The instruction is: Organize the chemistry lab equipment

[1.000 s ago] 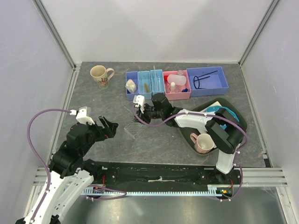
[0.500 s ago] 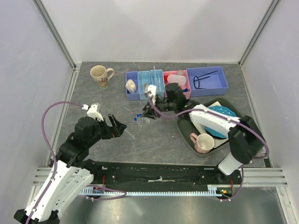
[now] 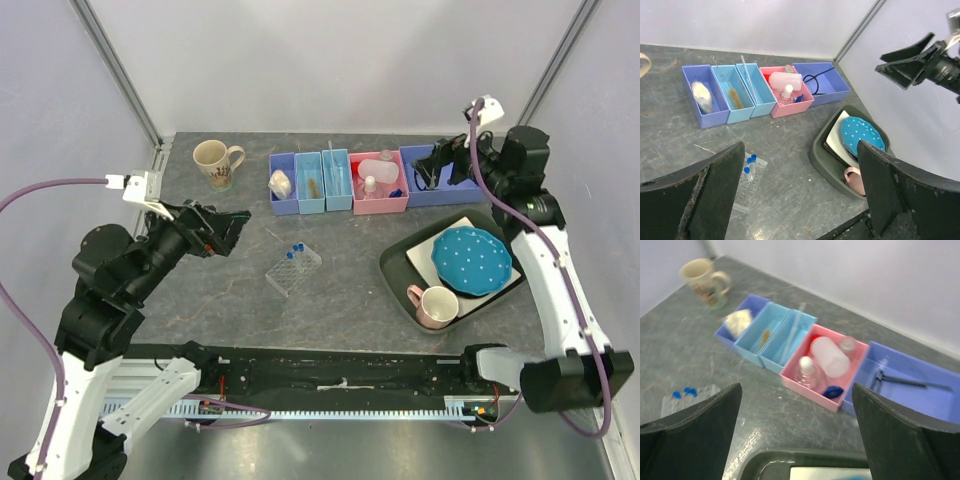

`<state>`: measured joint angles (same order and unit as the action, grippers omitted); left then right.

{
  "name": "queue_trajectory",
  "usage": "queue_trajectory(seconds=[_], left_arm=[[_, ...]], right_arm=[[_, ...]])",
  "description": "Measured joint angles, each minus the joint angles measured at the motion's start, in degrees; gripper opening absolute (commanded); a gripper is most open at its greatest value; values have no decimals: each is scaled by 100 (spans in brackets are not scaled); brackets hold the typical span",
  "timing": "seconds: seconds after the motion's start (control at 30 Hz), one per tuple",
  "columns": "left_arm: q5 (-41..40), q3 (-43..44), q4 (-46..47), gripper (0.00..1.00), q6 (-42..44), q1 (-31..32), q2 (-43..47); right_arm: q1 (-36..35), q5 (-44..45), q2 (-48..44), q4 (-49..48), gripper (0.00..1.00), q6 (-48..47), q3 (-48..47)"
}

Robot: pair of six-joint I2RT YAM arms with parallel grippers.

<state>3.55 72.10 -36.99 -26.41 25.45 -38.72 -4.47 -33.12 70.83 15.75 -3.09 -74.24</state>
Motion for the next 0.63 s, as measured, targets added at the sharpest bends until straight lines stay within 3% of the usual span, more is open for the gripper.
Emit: queue_trajectory(seconds=[0.17,0.27,0.63], left_arm=[[-70,90,-101,100,291,2,-61],[-96,-55,-210,100,385,2,-59],[-98,-317,-365,100,514,0,289]], right_arm=[[11,1862,-640,522,98,640,-197],[20,2529,-855,752,98,852,-461],[20,3300,-1231,1143,98,964,-874]])
